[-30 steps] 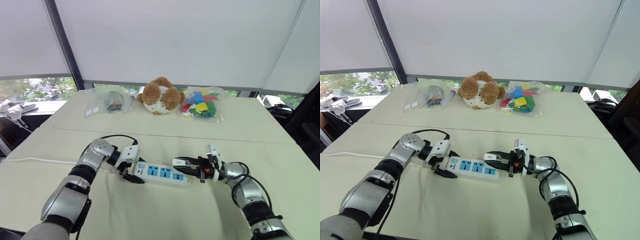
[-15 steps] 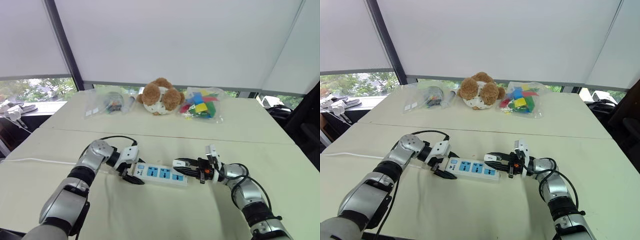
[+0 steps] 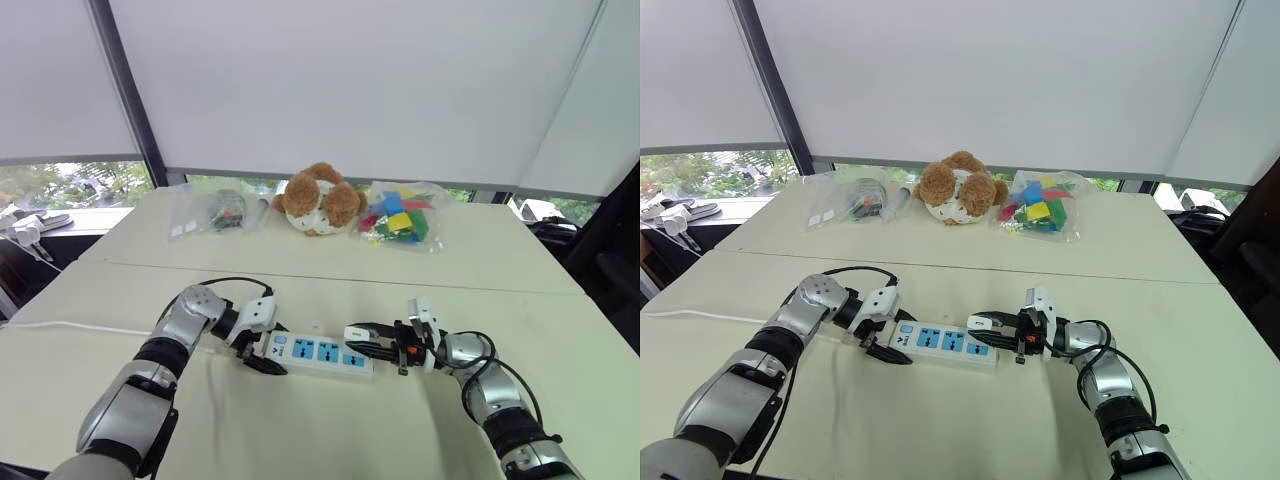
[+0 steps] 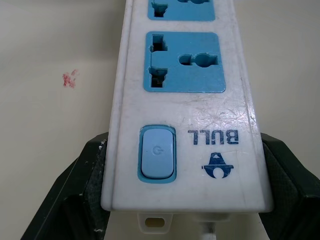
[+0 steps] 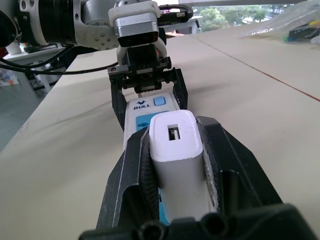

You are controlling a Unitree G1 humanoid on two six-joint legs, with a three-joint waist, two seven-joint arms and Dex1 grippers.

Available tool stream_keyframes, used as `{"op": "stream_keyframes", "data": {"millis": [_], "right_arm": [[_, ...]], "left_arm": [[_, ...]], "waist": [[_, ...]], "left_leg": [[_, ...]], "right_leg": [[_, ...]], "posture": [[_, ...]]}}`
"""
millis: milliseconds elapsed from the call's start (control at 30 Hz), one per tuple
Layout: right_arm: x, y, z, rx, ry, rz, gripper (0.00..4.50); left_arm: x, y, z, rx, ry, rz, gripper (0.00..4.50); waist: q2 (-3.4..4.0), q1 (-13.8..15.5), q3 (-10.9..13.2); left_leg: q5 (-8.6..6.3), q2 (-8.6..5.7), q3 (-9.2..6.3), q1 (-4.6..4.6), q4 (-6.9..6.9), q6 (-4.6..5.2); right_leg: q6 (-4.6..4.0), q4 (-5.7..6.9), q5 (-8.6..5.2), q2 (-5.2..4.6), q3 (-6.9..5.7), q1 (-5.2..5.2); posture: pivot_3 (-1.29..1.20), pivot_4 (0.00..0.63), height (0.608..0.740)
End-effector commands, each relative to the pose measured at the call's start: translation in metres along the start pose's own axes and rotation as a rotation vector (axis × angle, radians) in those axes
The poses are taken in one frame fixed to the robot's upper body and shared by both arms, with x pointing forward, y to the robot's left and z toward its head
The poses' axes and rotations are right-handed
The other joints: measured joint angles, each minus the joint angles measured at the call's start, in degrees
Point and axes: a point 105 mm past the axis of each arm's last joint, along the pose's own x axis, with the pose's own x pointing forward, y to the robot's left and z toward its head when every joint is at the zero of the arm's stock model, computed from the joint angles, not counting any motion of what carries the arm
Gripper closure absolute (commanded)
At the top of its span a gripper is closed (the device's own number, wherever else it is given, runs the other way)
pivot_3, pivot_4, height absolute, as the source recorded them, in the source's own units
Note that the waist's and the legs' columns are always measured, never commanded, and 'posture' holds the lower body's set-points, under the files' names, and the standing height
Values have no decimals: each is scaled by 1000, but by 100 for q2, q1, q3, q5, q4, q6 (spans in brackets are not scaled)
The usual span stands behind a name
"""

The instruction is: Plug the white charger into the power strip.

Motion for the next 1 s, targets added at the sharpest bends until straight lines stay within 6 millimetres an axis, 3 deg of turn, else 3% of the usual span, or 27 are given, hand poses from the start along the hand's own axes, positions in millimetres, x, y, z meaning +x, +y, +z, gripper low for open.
{"op": "stream_keyframes", "data": {"millis": [33,300,333,367,500,533,633,733,1000], "right_arm": [[-15,31,-66,192,268,81,3705],[-17,23,-57,162,231,43,3705],[-16,20,-50,140,190,26,2687],[-15,15,-42,112,155,3,2396],[-16,0,-9,8,58,-69,323],[-17,0,6,-25,28,-69,145],[-22,9,40,-74,-34,-66,145],[-35,21,59,-68,-28,-87,145],[-99,70,85,28,231,-107,145]], "left_arm": [[-2,-7,-9,-2,52,-35,1435],[0,-7,-11,-7,50,-24,1435],[0,-7,-11,-8,50,-22,1435],[0,-7,-11,-9,50,-21,1435],[0,-7,-12,-12,53,-19,1435],[0,-7,-13,-13,56,-17,1435],[0,-6,-14,-15,61,-12,1435],[0,-6,-15,-11,67,-13,1435],[-8,-5,-13,-57,12,33,1435]], "waist": [[-1,-7,-2],[-5,-13,-13],[-8,-11,-14],[-9,2,-12],[6,25,-6],[9,33,-4],[47,41,20],[50,61,22],[40,30,36]], "left_leg": [[0,0,-1,0,-1,0],[0,0,-6,0,-3,0],[0,0,-6,0,-3,0],[0,-1,-7,-2,-3,0],[0,-2,-7,-9,-5,0],[0,-2,-7,-10,-5,0],[0,-2,-6,-28,-5,0],[0,-3,-9,-30,-5,0],[0,-3,-8,-31,-14,-1]], "right_leg": [[-1,0,-1,0,0,1],[-2,0,-1,-4,-1,2],[-2,0,-1,-5,-1,2],[-3,-1,-1,-5,-2,1],[-4,-3,-2,-10,3,-9],[-4,-3,-2,-10,2,-11],[-3,-2,-2,-12,6,-30],[-3,-1,-2,-11,5,-31],[-13,-14,-6,-11,7,-29]], "posture": [[0,150,739],[0,150,739],[0,150,739],[0,150,739],[0,150,739],[0,150,739],[0,150,739],[0,150,739],[0,150,739]]}}
